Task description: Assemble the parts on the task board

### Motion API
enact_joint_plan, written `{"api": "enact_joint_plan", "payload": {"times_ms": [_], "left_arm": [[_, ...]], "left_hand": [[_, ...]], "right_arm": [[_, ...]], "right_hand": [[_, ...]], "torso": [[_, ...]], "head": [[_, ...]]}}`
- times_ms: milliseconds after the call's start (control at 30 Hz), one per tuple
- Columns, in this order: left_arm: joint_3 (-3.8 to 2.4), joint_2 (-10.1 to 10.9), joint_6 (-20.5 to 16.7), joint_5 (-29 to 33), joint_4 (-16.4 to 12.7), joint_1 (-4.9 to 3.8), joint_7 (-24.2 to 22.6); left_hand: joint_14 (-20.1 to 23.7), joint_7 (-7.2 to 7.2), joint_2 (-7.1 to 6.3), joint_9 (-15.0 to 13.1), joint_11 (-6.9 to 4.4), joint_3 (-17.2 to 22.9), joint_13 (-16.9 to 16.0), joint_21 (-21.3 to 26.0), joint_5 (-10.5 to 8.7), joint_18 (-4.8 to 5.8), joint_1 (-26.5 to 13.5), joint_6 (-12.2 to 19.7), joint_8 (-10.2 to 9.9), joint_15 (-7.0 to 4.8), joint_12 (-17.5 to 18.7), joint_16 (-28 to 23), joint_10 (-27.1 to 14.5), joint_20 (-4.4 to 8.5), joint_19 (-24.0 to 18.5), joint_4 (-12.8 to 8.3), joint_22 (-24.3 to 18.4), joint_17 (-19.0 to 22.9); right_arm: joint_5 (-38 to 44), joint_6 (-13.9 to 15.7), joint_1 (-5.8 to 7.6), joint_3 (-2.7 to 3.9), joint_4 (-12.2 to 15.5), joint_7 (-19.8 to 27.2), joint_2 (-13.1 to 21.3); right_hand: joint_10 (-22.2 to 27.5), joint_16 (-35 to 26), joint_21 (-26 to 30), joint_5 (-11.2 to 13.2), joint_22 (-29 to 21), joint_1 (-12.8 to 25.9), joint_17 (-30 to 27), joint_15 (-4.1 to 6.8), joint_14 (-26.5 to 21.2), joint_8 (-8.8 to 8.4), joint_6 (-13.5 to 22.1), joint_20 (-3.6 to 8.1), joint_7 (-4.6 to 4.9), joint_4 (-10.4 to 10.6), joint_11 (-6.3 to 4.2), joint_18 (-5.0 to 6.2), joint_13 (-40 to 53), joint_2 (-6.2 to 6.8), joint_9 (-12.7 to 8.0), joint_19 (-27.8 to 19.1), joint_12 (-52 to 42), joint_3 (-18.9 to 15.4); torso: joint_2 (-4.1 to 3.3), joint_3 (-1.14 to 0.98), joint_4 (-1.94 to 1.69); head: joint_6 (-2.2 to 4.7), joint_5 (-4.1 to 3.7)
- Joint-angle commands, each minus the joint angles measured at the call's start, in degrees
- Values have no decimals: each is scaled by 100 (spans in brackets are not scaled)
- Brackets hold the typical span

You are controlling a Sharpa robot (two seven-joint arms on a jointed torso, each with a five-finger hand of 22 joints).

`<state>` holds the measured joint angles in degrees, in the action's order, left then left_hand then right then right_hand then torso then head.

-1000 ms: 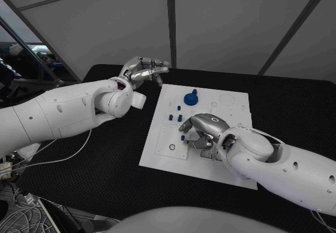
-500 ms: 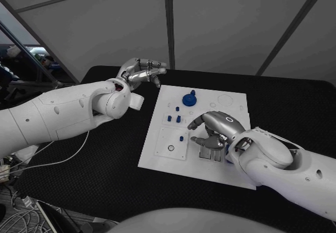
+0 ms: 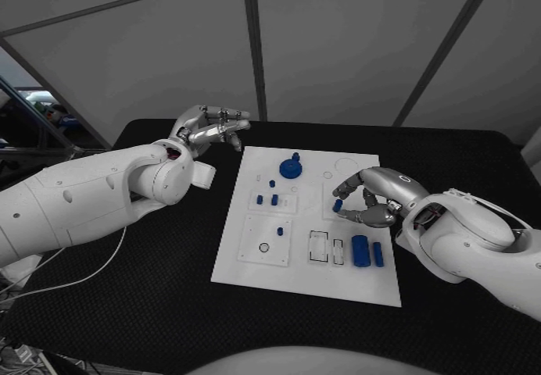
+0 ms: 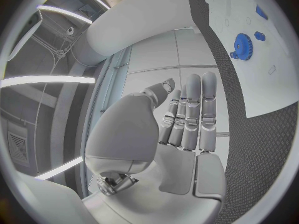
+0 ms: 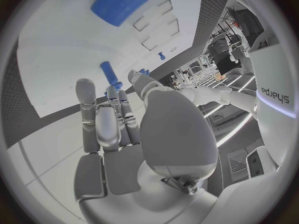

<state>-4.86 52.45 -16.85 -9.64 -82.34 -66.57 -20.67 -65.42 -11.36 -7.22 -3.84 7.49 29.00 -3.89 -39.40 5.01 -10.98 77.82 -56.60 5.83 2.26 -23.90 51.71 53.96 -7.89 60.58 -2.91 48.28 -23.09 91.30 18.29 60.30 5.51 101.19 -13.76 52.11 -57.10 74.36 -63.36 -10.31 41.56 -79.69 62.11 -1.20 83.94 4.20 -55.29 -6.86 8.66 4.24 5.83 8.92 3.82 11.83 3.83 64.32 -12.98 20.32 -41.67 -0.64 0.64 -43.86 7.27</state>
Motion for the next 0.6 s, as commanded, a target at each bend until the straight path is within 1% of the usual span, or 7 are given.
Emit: {"api": "enact_joint_plan", "payload": {"times_ms": [33,100,133,233,300,433,600], "left_arm": [[-5,-3,77,12,-27,-9,-29],[-5,-9,90,12,-41,-8,-53],[-5,-8,91,12,-42,-8,-57],[-5,-3,90,12,-37,-8,-55],[-5,3,90,12,-37,-8,-56],[-5,1,91,12,-36,-8,-60],[-5,-1,95,12,-35,-8,-59]], "left_hand": [[32,-1,-11,-2,-10,10,3,14,-16,53,-51,28,26,9,-31,-19,-41,6,-26,19,-1,8],[32,0,-7,-3,-12,15,2,14,-15,52,-43,28,31,7,-38,-18,-42,6,-26,14,-1,10],[32,0,-7,-3,-12,15,2,14,-15,52,-43,28,31,7,-38,-18,-42,6,-26,14,-1,10],[32,0,-7,-3,-12,15,2,14,-15,52,-43,28,31,7,-38,-18,-42,6,-26,14,-1,10],[32,0,-7,-3,-12,15,2,14,-15,52,-43,28,31,7,-38,-18,-42,6,-26,14,-1,10],[32,0,-7,-3,-12,15,2,14,-15,52,-43,28,31,7,-38,-18,-42,6,-26,14,-1,10],[32,0,-7,-3,-12,15,2,14,-15,52,-43,28,31,7,-38,-18,-42,6,-26,14,-1,10]], "right_arm": [[62,-584,19,10,-65,276,35],[146,-702,22,15,-140,320,42],[167,-739,22,16,-161,328,40],[213,-843,23,18,-209,341,27],[239,-876,24,18,-238,343,-5],[275,-846,24,19,-287,340,-95],[293,-686,24,19,-347,293,-196]], "right_hand": [[77,22,18,-25,-2,-24,8,26,63,-16,26,-1,-32,6,5,16,-2,24,5,31,-3,-70],[108,28,10,-31,11,-34,20,28,65,-19,35,-2,-49,11,7,14,-2,10,6,53,-17,-110],[121,30,10,-34,11,-40,24,27,66,-20,37,-2,-46,11,8,14,-3,6,7,58,-20,-123],[173,40,14,-41,5,-58,42,24,70,-18,38,-3,-41,14,13,14,-5,-1,9,75,-34,-185],[186,41,13,-43,8,-62,44,23,71,-16,34,-4,-43,16,15,13,-5,-8,11,81,-37,-199],[197,38,13,-51,9,-87,37,22,70,-7,18,-5,-44,24,15,12,-2,-52,15,94,-63,-219],[144,44,8,-51,19,-144,47,31,74,-1,-2,0,-18,31,2,10,6,-145,17,124,-143,-209]], "torso": [[-5,-3,-7],[-10,6,-19],[-10,5,-22],[-8,-11,-25],[-6,-4,-19],[-8,3,-17],[-8,0,-20]], "head": [[21,-87],[44,-123],[44,-125],[28,-112],[27,-110],[41,-111],[44,-116]]}}
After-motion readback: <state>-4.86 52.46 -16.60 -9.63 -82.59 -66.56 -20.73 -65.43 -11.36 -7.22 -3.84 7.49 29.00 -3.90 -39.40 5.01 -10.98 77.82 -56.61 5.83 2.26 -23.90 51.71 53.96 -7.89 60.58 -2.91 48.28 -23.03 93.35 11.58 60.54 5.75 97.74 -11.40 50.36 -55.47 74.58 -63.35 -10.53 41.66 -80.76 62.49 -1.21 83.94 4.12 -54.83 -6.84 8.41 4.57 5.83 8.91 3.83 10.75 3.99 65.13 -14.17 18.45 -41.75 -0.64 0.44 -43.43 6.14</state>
